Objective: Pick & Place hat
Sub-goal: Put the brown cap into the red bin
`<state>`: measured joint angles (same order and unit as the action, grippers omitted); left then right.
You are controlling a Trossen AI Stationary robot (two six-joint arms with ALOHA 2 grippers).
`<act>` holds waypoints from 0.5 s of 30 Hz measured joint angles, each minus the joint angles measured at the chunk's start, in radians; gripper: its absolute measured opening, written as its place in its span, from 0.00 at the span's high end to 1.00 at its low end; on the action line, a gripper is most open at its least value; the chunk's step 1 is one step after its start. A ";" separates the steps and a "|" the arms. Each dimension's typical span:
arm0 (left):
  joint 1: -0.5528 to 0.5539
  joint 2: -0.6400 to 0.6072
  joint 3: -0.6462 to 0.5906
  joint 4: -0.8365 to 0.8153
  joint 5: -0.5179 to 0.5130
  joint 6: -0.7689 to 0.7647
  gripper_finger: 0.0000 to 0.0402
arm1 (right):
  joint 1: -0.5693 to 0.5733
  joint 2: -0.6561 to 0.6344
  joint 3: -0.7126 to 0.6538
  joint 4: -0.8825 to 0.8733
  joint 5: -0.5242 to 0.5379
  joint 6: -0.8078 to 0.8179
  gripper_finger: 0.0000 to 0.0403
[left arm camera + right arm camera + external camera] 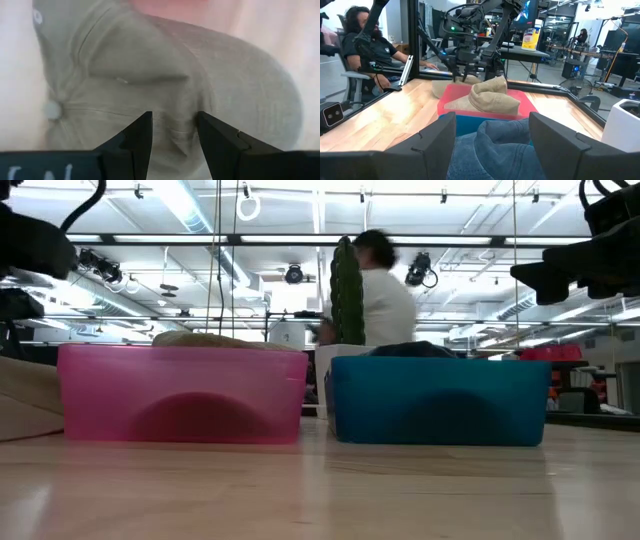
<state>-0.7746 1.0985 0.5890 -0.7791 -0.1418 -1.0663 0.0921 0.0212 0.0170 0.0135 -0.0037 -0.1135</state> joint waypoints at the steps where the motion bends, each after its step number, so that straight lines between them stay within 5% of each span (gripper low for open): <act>1: 0.000 0.000 -0.004 0.031 0.017 0.009 0.60 | 0.000 0.000 0.000 0.000 0.000 0.000 0.37; 6: 0.000 0.000 -0.007 0.104 0.039 0.056 0.65 | 0.000 0.000 0.000 0.000 0.000 0.000 0.37; 12: 0.000 0.000 -0.007 0.103 0.058 0.057 0.93 | 0.000 0.000 0.000 0.000 0.000 0.000 0.37; 15: 0.000 0.000 -0.007 0.103 0.067 0.057 0.97 | 0.000 0.000 0.000 0.000 0.000 0.000 0.37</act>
<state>-0.7750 1.0988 0.5816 -0.6758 -0.0748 -1.0096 0.0922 0.0208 0.0170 0.0135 -0.0036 -0.1135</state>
